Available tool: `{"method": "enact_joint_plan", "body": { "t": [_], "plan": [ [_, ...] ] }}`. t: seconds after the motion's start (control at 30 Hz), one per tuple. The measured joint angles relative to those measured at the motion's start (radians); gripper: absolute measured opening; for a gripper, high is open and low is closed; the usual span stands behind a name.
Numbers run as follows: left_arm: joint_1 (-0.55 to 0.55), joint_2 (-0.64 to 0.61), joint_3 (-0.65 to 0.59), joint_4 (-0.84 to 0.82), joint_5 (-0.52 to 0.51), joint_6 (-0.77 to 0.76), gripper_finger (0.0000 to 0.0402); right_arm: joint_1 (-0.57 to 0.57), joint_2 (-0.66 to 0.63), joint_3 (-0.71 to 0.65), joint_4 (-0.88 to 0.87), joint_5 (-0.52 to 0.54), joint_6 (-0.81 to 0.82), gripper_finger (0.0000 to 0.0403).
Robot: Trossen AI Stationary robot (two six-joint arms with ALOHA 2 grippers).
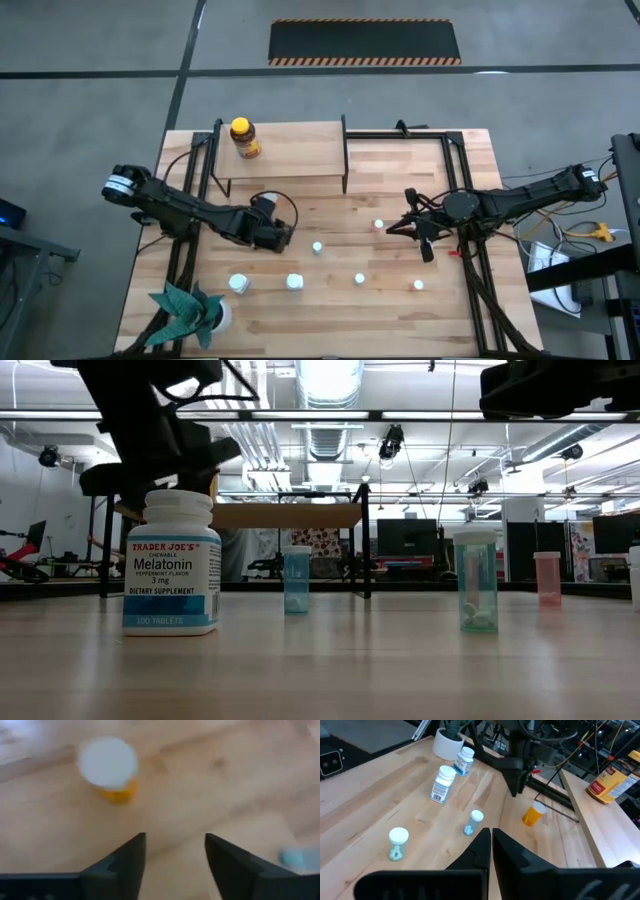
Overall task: Pick and place medicine bottles onto shelf by color
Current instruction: Put the orange pill bottle on the shelf
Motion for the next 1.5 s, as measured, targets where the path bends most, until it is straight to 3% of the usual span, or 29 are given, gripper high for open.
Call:
{"method": "enact_joint_plan", "body": {
  "t": [0.13,0.27,0.7,1.3,1.5],
  "plan": [
    [0.0,0.027,-0.031,0.011,-0.055,-0.125,0.0242,0.0,0.0,0.0,0.0,0.0,0.0,0.0009],
    [0.0,0.076,-0.05,0.01,-0.108,-0.158,0.0251,0.0,0.0,0.0,0.0,0.0,0.0,0.0009],
    [0.013,0.192,-0.053,0.043,-0.302,-0.236,0.0251,0.0,0.0,0.0,0.0,0.0,0.0,0.0009],
    [0.065,0.336,-0.056,0.12,-0.397,-0.255,0.0251,0.0,0.0,0.0,-0.001,0.0,0.0,0.0009],
    [0.065,0.359,-0.056,0.138,-0.407,-0.254,0.022,0.0,0.0,0.0,-0.001,0.0,-0.001,0.0009]
  ]
}}
